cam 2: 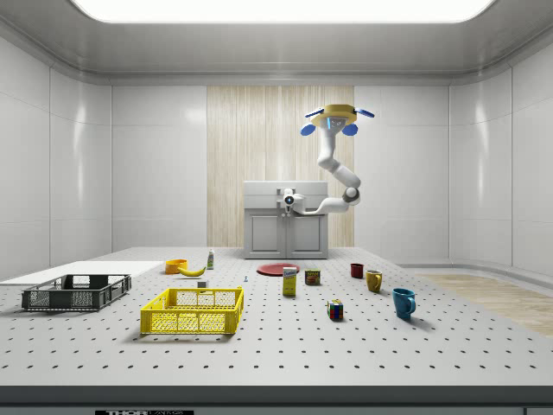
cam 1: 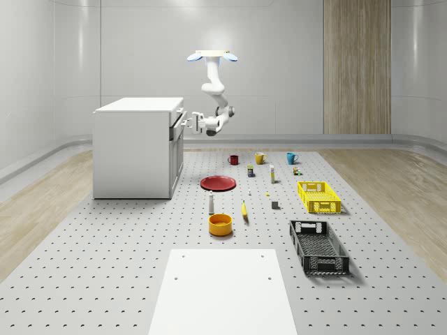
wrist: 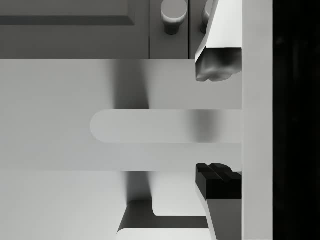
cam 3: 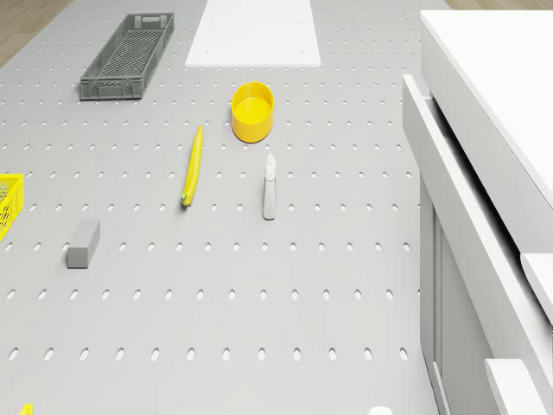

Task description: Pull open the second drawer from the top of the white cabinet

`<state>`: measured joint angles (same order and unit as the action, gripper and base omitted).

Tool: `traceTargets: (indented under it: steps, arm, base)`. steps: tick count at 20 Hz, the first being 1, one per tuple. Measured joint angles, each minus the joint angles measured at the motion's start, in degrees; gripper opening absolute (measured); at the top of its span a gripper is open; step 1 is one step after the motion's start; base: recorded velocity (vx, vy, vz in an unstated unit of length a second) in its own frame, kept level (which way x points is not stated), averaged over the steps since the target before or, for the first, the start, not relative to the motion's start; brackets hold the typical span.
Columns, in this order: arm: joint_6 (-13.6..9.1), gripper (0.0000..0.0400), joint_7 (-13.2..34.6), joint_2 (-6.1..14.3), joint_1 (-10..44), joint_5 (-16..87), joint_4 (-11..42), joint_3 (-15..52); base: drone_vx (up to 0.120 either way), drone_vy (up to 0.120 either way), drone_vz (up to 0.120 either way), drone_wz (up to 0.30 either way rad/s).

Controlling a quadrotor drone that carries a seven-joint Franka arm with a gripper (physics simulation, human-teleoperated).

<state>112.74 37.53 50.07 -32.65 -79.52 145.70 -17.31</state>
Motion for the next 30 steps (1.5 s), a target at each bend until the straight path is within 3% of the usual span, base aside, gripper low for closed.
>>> traceTargets:
  steps: [5, 8, 12, 14, 16, 17, 21, 30]
  arm:
    - [1.4, 0.0288, -0.59, -0.89, -0.68, -1.75, -0.25, 1.51]
    - [1.78, 0.0189, -0.79, -1.2, -0.83, -2.32, -0.35, 2.01]
    - [1.24, 0.0133, -0.62, -0.94, -0.47, -1.86, -0.25, 1.62]
    - [0.81, 0.0129, 0.04, -0.68, -0.24, -1.26, -0.17, 1.2]
    - [0.97, 0.0233, 7.06, 0.79, -0.22, 2.17, -1.16, 1.33]
    - [1.19, 0.021, 4.65, 0.93, -0.55, 2.83, -1.02, 0.89]
    - [0.77, 0.0158, 2.43, 0.85, -0.86, 2.38, -0.4, -0.41]
    - [-3.13, 0.013, 2.56, 2.77, 0.41, 6.39, 0.16, -5.39]
  base:
    - [0.0, 0.0, 0.0, 0.0]
    - [0.0, 0.0, 0.0, 0.0]
    - [0.0, 0.0, 0.0, 0.0]
    - [0.0, 0.0, 0.0, 0.0]
    - [0.0, 0.0, 0.0, 0.0]
    - [0.0, 0.0, 0.0, 0.0]
    - [0.0, 0.0, 0.0, 0.0]
    - [0.0, 0.0, 0.0, 0.0]
